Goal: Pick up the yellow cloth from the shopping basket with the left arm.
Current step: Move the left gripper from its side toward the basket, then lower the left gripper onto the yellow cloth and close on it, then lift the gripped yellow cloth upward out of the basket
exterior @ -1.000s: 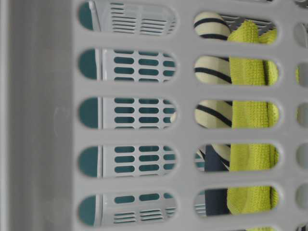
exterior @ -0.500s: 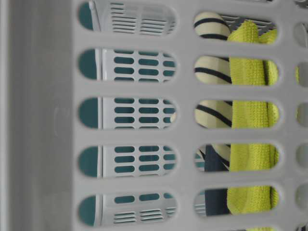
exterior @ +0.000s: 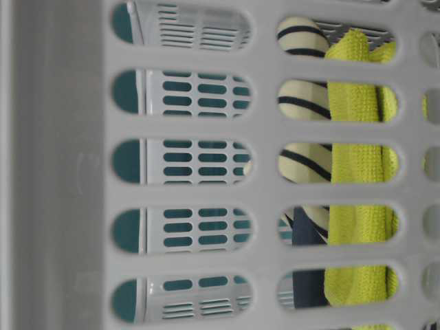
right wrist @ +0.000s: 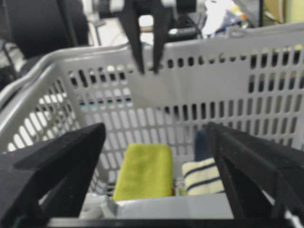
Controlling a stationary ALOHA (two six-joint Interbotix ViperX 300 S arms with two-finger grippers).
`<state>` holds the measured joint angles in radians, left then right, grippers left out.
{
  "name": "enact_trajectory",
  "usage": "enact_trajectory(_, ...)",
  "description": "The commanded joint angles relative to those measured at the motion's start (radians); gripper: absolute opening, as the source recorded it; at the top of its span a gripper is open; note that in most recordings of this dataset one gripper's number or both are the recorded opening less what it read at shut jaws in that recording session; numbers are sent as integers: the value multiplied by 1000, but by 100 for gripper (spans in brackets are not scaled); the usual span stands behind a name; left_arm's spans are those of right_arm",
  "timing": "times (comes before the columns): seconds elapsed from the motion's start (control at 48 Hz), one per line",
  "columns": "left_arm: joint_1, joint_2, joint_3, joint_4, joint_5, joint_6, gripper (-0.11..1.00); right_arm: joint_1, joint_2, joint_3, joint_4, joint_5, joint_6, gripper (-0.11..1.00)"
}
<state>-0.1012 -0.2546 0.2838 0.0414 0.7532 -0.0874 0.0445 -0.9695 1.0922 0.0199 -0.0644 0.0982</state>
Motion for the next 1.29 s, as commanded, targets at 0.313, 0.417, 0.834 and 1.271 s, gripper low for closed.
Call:
enact_trajectory(0.313, -37, 261, -176, 3, 77, 3, 90, 2, 3, -28, 3, -81, -5, 79)
enact_trajectory(0.417, -41, 321, -198, 3, 77, -3, 88, 2, 6, -26, 3, -94, -3, 79)
enact_trajectory(0.834, -46, 472, -199, 3, 72, -12, 88, 2, 3, -20, 5, -97, -2, 79)
enact_trajectory(1.271, -46, 479, -170, 3, 72, -2, 63, 2, 2, -5, 5, -100, 0, 79)
